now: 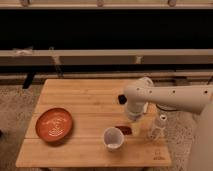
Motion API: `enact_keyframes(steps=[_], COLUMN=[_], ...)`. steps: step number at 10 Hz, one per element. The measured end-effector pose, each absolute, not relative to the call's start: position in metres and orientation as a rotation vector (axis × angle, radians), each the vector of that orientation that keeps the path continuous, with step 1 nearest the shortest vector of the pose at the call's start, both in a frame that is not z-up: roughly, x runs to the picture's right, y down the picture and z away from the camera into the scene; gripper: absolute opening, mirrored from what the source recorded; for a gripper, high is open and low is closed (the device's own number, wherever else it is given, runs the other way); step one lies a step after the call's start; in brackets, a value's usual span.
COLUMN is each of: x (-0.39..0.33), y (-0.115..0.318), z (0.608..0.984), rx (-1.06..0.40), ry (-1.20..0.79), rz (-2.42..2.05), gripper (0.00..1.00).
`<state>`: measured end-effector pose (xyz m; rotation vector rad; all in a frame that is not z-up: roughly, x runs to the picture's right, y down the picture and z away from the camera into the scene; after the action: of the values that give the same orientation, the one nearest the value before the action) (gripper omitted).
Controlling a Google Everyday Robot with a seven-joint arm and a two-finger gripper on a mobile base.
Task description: Place the pepper in the ceramic bowl
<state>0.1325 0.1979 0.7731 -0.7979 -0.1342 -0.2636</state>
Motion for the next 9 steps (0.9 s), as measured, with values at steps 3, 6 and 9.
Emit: enact_keyframes(steps=[3,6,9], x=[0.129,0.125,0.118], y=[0.218,0.237,0.244], z=[0.782,0.793,0.802], rx=[-0.808,-0.797,-0.773], ry=[-0.100,-0.070,-0.056], rz=[-0.277,-0.292,-0.312], gripper=[0.80,0.80,0.72])
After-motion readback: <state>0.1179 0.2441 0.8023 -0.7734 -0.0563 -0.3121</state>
